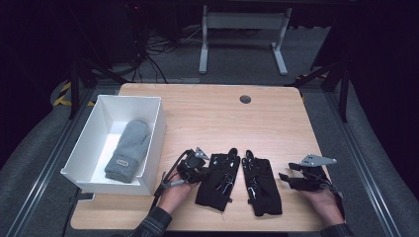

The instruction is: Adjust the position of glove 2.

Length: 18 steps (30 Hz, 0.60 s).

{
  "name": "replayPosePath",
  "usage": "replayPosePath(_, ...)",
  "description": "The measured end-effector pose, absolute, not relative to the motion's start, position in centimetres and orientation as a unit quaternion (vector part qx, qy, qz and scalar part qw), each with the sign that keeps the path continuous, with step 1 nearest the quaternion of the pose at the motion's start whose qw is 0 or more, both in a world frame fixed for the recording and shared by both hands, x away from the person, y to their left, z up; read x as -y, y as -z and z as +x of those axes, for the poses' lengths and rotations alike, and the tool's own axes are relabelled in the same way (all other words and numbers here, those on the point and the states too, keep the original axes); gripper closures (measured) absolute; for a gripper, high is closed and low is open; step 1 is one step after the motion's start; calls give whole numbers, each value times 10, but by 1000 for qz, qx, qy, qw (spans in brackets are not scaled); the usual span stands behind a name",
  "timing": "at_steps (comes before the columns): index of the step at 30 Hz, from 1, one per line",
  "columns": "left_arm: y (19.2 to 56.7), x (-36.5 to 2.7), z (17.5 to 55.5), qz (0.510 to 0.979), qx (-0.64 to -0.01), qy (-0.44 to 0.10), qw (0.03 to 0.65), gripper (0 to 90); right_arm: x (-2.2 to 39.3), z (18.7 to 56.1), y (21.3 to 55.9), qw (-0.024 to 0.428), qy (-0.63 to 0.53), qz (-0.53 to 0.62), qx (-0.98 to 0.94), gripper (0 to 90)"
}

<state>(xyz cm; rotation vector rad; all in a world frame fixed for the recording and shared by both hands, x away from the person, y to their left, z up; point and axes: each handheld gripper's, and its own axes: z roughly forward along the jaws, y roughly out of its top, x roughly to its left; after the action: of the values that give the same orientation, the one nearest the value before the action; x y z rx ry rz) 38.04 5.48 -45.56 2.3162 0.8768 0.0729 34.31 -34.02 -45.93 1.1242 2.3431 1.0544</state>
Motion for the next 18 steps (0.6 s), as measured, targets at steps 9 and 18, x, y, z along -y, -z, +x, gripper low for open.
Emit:
replayPosePath(9, 456, -56, 381, 880, -342, -22, 328, 861, 325, 330, 453, 114, -370, 346, -854, 897)
replayPosePath(18, 456, -56, 382, 877, -348, -17, 331, 864, 310, 329, 457, 82, -359, 316, -874, 900)
